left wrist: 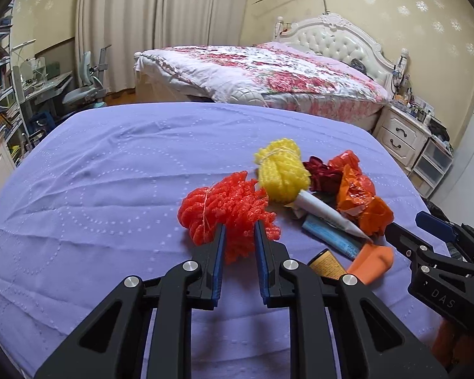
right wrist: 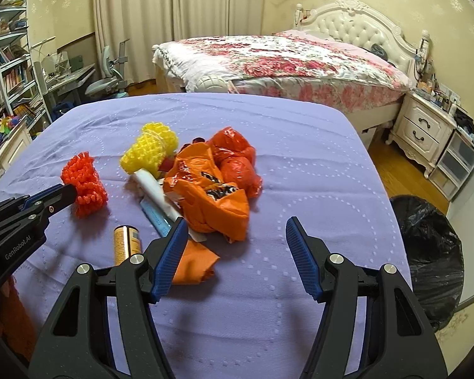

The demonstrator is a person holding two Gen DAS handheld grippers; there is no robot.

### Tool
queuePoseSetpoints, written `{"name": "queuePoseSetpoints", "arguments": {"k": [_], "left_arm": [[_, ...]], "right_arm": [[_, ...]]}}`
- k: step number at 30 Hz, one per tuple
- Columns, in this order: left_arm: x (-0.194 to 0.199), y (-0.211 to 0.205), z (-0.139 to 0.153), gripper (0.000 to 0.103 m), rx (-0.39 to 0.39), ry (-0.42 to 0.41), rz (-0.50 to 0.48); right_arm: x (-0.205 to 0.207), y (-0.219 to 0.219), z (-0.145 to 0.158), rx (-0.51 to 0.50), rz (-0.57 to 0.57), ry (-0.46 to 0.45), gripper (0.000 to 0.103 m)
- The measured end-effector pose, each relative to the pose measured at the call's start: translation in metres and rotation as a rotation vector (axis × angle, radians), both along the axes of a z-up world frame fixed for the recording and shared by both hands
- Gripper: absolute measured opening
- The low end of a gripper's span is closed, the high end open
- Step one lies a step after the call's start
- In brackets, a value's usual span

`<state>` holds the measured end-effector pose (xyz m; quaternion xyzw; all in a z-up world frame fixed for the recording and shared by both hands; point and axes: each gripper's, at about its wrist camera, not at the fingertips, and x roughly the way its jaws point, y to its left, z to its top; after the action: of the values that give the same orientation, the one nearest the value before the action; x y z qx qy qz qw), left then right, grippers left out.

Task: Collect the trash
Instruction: 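Close the left tool on the red mesh bundle, then grasp the orange plastic bag with the right tool while the left tool holds the mesh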

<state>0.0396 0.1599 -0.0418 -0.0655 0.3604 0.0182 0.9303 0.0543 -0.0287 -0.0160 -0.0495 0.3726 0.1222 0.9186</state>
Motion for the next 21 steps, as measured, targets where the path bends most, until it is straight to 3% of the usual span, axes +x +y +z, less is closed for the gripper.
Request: {"name": "queuePoseSetpoints", "arguments": {"k": [5,7,9,10,14,21], "left_arm": [[-0.001,0.013,-0.001,0.021,-0.019,0.009,0.025],[-0.001,0.018,-0.003,0.036,-0.034,0.011,0.038],[-0.001,0.02,-0.005,0.062,-0.026,0.006,0.059],[-0.002,0.019,-0.005,0.066,-0.021,0.002,0.065],[0.001,0.018,-0.008,0.075,0.0,0.002,0.077],[0.02,0.018,-0.017,0.075,0.021,0.032,0.066]], "right_arm": [[-0.001,0.006,-0.001,-0.008,0.015,0.003,0.063],[-0.001,0.008,-0.002,-0.009,0.016,0.004,0.063],[-0.001,0.009,-0.002,-0.009,0.016,0.003,0.063],[-0.001,0.009,-0.002,-0.009,0.015,0.004,0.063],[-0.001,0.01,-0.003,-0.01,0.014,0.005,0.063],[0.001,0.008,-0.006,-0.008,0.007,0.011,0.063]]}}
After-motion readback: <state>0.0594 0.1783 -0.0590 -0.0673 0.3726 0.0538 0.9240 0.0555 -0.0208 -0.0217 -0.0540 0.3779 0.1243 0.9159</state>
